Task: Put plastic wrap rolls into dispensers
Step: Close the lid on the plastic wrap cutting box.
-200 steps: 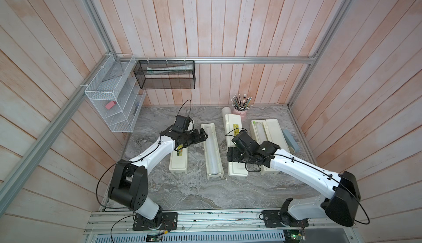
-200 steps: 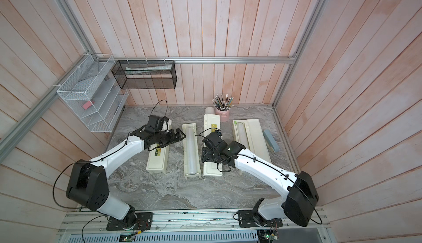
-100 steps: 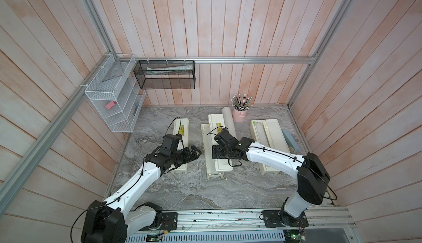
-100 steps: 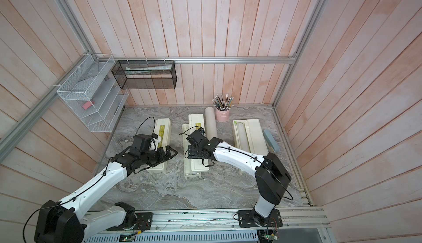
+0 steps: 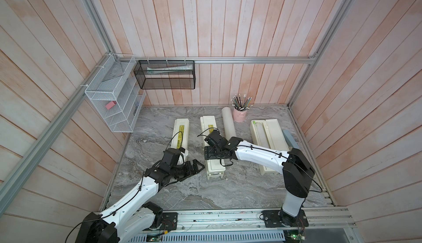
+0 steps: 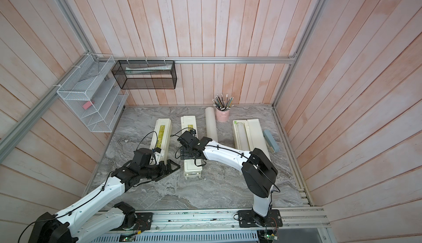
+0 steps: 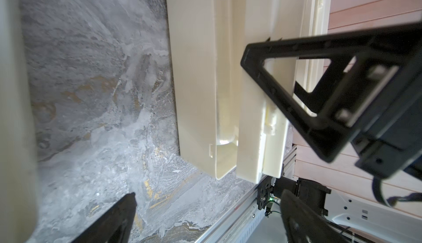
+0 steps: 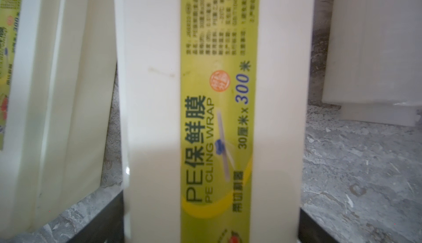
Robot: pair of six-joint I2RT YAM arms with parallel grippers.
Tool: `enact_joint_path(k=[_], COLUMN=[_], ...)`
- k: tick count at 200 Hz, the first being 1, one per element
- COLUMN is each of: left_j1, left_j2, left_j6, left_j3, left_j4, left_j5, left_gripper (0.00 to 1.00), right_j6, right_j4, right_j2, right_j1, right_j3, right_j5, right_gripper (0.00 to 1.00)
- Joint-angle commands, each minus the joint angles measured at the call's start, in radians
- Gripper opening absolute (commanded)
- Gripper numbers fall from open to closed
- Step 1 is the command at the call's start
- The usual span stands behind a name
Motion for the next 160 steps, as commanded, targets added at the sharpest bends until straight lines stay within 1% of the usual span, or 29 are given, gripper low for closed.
enact_joint_path(k=[1, 28, 49, 75, 99, 135, 160], left_j1=[-0.024, -0.052, -0.084, -0.095, -0.101, -0.11, -0.143], left_j2=[-0.023, -0.019, -0.019, -0.014, -0.005, 0.056, 0.069], left_j6=[-0.041, -0.08, -0.109, -0.119, -0.131, -0.152, -0.171], left_j3=[-0.03, -0.061, -0.082, -0.086, -0.101, -0.103, -0.106], left_j4=[0.094, 0.15, 0.189, 0.205, 0.238, 0.288, 0.34], left_j5=[0.008, 0.007, -0.022, -0.023, -0.036, -0.035, -0.089], left_gripper=[1.0, 1.0, 1.0, 1.0, 1.0, 1.0, 1.0], right_j6=[0.024, 0.032, 0.036, 0.038, 0.036, 0.039, 0.052], right_j4=[-0.024, -0.066, -0.074, -0.144, -0.135, -0.128, -0.129], right_j2=[0.02, 0.04, 0.05, 0.061, 0.068, 0.1, 0.115], right_j1=[0.013, 0.024, 0.032, 0.05, 0.051, 0.053, 0.053], right_j3=[0.033, 0.056, 0.056, 0.096, 0.094, 0.106, 0.101], right_j5=[0.02, 0.037, 0.047, 0.114, 0.108, 0.093, 0.093], right_gripper=[0.83, 0.83, 0.83, 0.85, 0.86, 0.88, 0.91])
